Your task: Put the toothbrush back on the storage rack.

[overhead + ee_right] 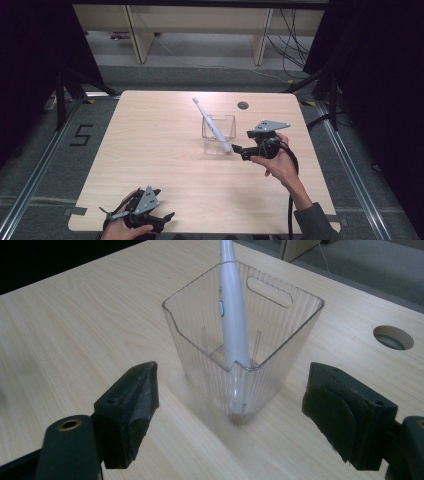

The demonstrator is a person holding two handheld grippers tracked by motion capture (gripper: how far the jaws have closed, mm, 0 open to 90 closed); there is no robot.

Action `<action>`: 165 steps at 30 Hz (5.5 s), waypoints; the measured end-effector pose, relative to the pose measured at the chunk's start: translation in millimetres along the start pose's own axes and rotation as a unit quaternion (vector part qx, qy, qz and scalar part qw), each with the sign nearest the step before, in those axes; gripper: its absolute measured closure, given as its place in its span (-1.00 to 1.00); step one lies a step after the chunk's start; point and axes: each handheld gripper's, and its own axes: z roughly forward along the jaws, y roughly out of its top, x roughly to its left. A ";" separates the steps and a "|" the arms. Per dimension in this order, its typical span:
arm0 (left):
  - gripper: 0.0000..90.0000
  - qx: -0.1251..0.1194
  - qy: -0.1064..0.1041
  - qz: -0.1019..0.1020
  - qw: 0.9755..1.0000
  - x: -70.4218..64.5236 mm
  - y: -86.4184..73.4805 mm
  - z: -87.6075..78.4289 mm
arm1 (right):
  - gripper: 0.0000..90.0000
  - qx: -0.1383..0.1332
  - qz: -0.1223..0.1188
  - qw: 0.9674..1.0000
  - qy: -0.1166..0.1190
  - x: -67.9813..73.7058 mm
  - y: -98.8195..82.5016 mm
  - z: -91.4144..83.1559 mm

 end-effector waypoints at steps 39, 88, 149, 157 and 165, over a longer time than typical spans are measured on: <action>-0.67 0.007 0.003 0.002 1.000 -0.3 -1.1 -0.7 | -0.51 0.016 0.018 1.000 0.007 9.2 -44.9 2.2; -0.67 0.007 0.007 -0.005 1.000 -1.1 -2.4 -0.8 | -0.61 0.051 0.023 0.998 -0.002 19.6 -97.4 -18.0; -0.67 0.022 0.006 0.002 1.000 -1.6 -3.3 0.3 | -0.63 0.119 0.002 0.993 -0.014 33.3 -142.3 -46.0; -0.67 0.021 0.006 0.001 1.000 -1.8 -3.2 -0.2 | -0.63 0.125 0.001 0.992 -0.010 34.5 -142.5 -45.1; -0.67 0.021 0.007 0.003 1.000 -1.8 -3.0 -0.6 | -0.63 0.123 -0.006 0.992 -0.006 34.7 -142.2 -44.6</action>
